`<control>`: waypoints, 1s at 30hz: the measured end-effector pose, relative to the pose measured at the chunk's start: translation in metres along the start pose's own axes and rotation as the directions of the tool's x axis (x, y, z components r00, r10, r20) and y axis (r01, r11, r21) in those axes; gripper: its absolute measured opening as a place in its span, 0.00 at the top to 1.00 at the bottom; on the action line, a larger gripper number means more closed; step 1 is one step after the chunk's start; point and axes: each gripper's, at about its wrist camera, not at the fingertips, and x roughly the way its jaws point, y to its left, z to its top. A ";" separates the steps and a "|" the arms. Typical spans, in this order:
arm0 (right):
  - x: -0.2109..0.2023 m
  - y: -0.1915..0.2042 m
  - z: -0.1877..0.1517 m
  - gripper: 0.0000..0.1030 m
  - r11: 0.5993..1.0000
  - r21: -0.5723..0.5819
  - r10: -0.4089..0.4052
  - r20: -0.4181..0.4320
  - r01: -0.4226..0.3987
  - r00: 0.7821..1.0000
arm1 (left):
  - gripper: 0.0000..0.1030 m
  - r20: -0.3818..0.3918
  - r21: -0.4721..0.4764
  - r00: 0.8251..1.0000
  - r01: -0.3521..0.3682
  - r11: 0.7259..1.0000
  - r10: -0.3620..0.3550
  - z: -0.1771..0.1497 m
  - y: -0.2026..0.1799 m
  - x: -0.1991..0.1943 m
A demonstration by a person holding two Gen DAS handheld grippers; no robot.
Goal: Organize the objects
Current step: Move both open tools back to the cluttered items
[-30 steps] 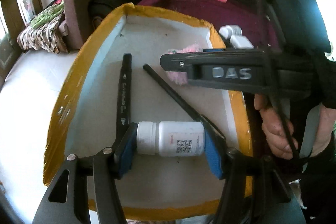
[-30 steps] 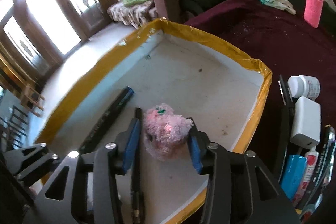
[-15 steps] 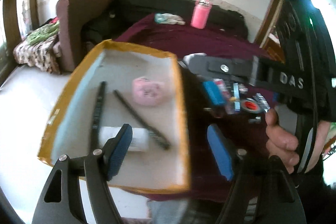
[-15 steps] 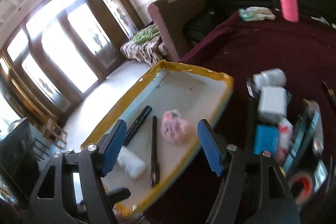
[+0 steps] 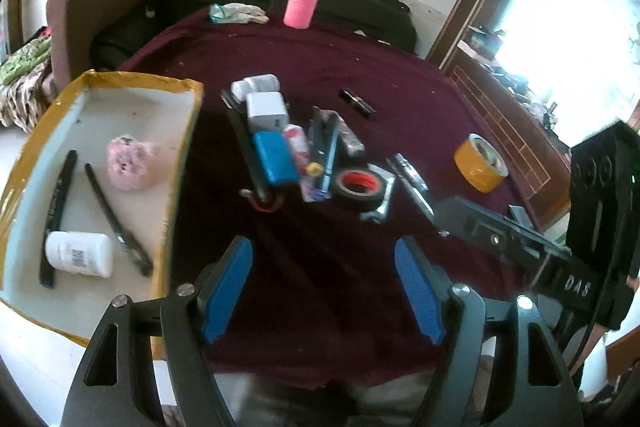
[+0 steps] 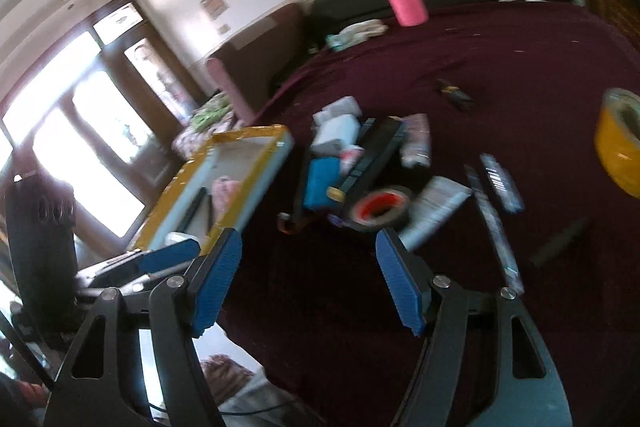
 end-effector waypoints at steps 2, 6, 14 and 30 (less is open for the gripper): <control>-0.013 -0.006 -0.006 0.33 1.000 0.002 -0.029 0.017 0.029 0.999 | 0.34 -0.001 0.014 1.000 0.005 1.000 -0.005 -0.001 -0.010 -0.002; -0.036 -0.021 -0.015 0.33 0.997 0.013 -0.080 0.055 0.079 0.995 | 0.34 -0.004 0.045 1.000 0.005 0.999 -0.005 -0.001 -0.024 -0.002; -0.048 -0.049 -0.017 0.33 0.991 0.068 -0.117 0.061 0.113 0.991 | 0.34 -0.029 0.077 1.000 0.013 0.997 -0.011 0.000 -0.038 0.010; -0.016 -0.084 -0.008 0.63 0.974 0.098 -0.204 -0.024 0.205 0.979 | 0.34 -0.195 -0.037 0.979 0.054 0.998 -0.060 0.024 -0.025 0.079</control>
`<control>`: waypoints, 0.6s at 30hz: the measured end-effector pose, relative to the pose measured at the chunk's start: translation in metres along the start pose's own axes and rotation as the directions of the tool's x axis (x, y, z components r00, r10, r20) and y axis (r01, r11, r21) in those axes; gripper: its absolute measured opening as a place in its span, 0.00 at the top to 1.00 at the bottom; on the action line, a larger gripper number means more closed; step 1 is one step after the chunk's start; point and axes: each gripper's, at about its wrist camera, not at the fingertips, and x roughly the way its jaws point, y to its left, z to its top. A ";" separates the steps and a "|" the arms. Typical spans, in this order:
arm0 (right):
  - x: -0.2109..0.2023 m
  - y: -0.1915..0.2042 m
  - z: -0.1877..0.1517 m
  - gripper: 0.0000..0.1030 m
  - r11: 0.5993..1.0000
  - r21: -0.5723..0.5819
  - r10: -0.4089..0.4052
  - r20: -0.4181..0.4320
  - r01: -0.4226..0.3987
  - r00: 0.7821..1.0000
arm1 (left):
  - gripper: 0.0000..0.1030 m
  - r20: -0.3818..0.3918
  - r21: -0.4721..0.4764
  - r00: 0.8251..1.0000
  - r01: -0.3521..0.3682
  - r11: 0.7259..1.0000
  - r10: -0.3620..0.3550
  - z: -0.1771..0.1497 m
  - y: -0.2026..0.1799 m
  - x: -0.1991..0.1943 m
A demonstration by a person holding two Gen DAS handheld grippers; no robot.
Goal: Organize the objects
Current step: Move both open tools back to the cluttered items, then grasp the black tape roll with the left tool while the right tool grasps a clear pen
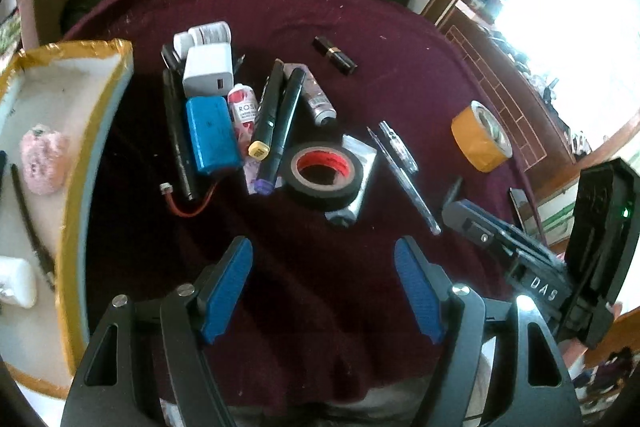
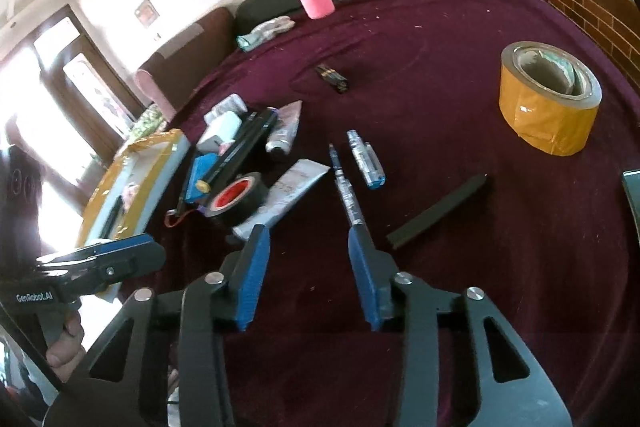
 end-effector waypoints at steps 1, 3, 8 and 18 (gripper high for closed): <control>0.003 -0.002 0.001 0.63 1.000 0.005 -0.004 -0.004 0.004 1.000 | 0.34 -0.011 -0.014 1.000 0.012 1.000 -0.012 0.003 0.002 0.004; 0.008 -0.005 0.004 0.65 1.000 0.008 -0.020 -0.014 0.020 1.000 | 0.34 -0.024 -0.039 0.999 0.022 0.999 -0.023 0.007 0.005 0.011; 0.020 -0.010 0.010 0.69 0.998 -0.003 -0.068 -0.032 0.068 0.997 | 0.34 -0.030 -0.089 0.999 0.038 0.995 -0.041 0.017 0.010 0.021; 0.035 -0.014 0.012 0.69 0.993 -0.011 -0.120 -0.053 0.119 0.991 | 0.59 -0.067 -0.209 0.997 0.035 0.977 -0.050 0.032 0.023 0.045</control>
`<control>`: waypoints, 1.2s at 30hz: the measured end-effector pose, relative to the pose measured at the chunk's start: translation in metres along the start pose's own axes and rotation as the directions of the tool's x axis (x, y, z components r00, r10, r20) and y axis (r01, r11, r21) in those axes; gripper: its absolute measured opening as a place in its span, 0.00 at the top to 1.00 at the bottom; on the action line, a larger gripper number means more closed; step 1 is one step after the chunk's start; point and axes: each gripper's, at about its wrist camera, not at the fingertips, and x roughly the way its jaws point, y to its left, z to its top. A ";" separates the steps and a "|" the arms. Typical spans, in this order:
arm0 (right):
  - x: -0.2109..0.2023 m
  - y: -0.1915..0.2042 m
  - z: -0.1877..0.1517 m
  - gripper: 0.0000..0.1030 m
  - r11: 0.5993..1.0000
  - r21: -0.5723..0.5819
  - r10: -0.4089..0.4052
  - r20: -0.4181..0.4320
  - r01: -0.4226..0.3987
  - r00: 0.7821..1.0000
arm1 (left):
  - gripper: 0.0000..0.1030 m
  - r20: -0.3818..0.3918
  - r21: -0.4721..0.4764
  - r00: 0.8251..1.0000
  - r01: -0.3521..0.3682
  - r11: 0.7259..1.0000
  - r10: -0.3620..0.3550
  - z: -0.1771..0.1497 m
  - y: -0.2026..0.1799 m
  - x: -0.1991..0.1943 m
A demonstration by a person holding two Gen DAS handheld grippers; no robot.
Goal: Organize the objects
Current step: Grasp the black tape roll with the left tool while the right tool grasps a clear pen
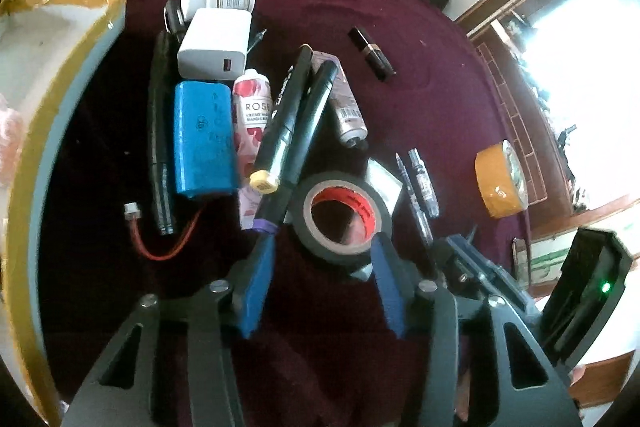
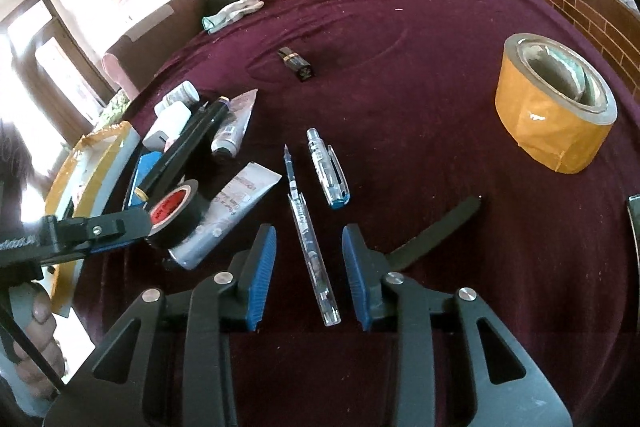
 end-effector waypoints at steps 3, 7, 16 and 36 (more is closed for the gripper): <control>0.003 0.000 -0.001 0.69 1.000 -0.007 -0.008 -0.008 0.008 1.000 | 0.67 0.003 -0.019 1.000 0.016 1.000 -0.016 0.004 0.000 0.003; 0.003 0.000 -0.002 0.69 1.000 -0.012 -0.014 -0.011 0.014 1.000 | 0.79 0.007 -0.034 1.000 0.017 0.999 -0.017 0.004 0.003 0.001; 0.005 0.003 -0.003 0.69 0.999 -0.021 -0.033 -0.014 0.033 0.999 | 0.99 -0.023 -0.074 0.999 0.031 0.997 -0.032 -0.013 0.030 -0.006; 0.008 0.004 0.002 0.69 1.000 -0.021 -0.021 -0.017 0.020 1.000 | 0.80 -0.034 -0.130 0.998 0.054 0.990 -0.059 0.007 0.016 0.016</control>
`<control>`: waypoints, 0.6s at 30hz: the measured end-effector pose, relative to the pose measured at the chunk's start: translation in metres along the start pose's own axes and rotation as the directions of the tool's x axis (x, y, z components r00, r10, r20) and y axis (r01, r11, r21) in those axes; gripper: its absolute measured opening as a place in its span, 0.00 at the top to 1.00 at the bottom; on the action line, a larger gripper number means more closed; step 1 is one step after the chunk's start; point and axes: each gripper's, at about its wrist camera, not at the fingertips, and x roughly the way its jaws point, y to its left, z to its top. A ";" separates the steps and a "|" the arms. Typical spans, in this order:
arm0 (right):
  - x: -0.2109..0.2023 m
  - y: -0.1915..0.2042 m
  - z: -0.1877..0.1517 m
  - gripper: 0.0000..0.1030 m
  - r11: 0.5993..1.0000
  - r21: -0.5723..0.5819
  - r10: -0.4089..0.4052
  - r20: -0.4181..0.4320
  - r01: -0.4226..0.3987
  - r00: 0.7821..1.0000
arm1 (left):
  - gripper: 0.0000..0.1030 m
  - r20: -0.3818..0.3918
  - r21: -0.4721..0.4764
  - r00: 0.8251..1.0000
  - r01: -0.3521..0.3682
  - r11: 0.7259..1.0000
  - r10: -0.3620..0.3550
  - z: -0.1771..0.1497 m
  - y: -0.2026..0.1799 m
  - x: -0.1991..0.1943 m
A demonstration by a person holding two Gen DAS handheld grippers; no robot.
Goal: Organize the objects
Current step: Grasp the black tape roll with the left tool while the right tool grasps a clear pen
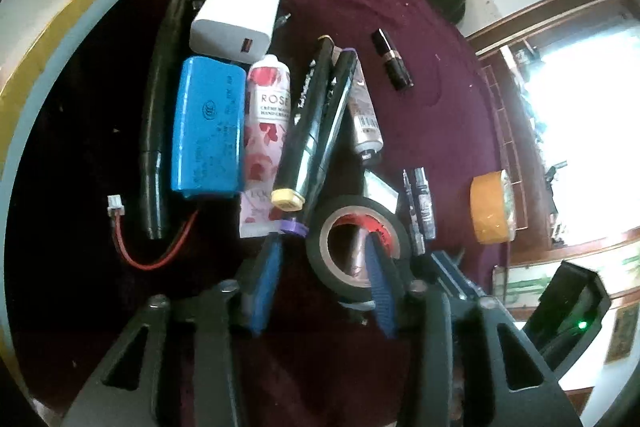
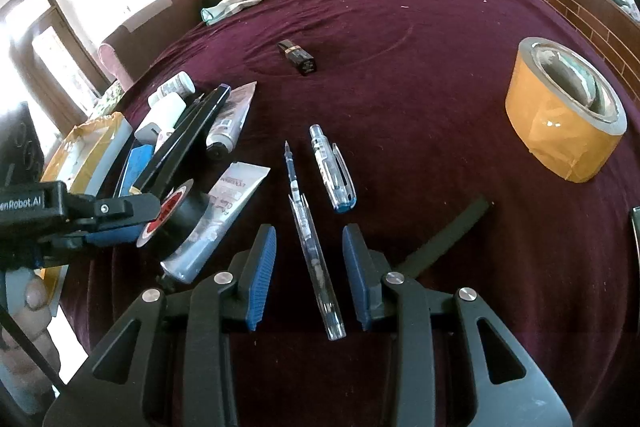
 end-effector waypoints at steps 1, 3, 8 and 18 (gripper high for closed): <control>0.000 0.000 0.000 0.69 1.000 -0.001 -0.002 0.000 0.002 1.000 | 0.87 -0.015 0.005 1.000 -0.013 1.000 0.013 -0.002 -0.001 0.003; 0.001 0.001 0.002 0.69 1.000 -0.003 -0.006 0.004 0.006 1.000 | 0.90 -0.017 0.024 0.999 -0.030 0.999 0.031 -0.005 -0.002 0.003; 0.003 0.005 -0.001 0.92 0.998 -0.041 -0.056 0.001 0.056 0.998 | 0.90 -0.005 0.096 0.997 -0.074 0.993 0.075 -0.023 0.006 -0.016; -0.005 0.018 -0.018 0.93 0.994 -0.088 -0.060 0.001 0.060 0.998 | 0.88 0.066 0.373 0.961 -0.274 0.887 0.269 -0.062 -0.018 -0.019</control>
